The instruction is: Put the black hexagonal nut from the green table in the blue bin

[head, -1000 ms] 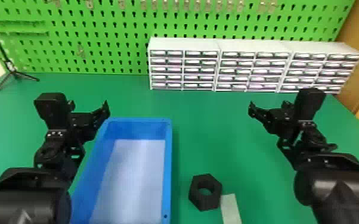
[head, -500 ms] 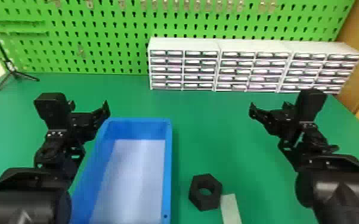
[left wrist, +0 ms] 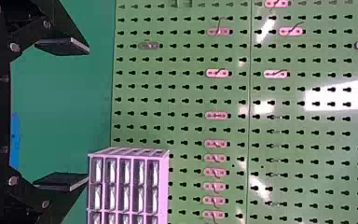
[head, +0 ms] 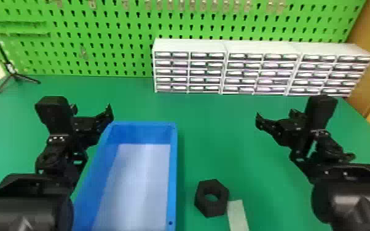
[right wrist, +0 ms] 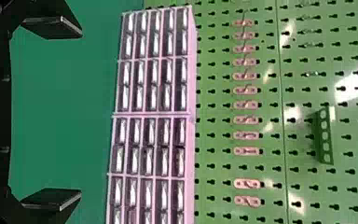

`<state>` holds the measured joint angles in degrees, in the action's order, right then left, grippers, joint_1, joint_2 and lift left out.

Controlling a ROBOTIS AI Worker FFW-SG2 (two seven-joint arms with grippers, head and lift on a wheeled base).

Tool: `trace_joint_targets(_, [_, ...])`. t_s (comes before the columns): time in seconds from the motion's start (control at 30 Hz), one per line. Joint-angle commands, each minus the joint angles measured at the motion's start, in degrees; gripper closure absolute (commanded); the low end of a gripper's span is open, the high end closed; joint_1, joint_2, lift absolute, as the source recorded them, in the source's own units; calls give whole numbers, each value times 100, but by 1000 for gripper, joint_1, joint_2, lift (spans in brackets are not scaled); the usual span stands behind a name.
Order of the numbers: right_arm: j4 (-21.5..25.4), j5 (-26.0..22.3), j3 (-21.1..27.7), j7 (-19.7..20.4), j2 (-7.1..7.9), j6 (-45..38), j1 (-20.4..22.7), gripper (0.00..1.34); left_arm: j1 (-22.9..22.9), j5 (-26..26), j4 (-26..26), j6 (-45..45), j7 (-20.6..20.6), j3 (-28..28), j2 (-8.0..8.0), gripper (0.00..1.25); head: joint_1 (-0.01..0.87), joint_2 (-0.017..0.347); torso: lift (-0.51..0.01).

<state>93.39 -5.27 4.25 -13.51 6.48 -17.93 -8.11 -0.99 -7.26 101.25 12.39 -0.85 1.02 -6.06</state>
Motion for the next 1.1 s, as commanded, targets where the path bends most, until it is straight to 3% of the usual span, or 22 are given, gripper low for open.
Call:
trace_joint_targets(0.0, [329,131,-12,-126,-15,-246,204,101,11,-12,0,0,6,12,0,302,683,28,-96])
trace_joint_targets(0.17, [636,246,-144,-240,55,-430,363,101,20,-12,0,-9,6,21,0,302,683,28,-96])
trace_joint_targets(0.57, [1339,-9,-715,-301,793,-993,662,101,46,-12,0,-9,6,30,-9,302,683,28,-96])
trace_joint_targets(0.67, [1515,-27,-830,-389,1004,-1186,714,101,64,-12,0,-9,6,39,-9,302,683,28,-96])
trace_joint_targets(1.07, [1788,-607,-1717,-627,2103,-1819,530,102,99,32,0,-9,6,65,-18,302,683,28,-96])
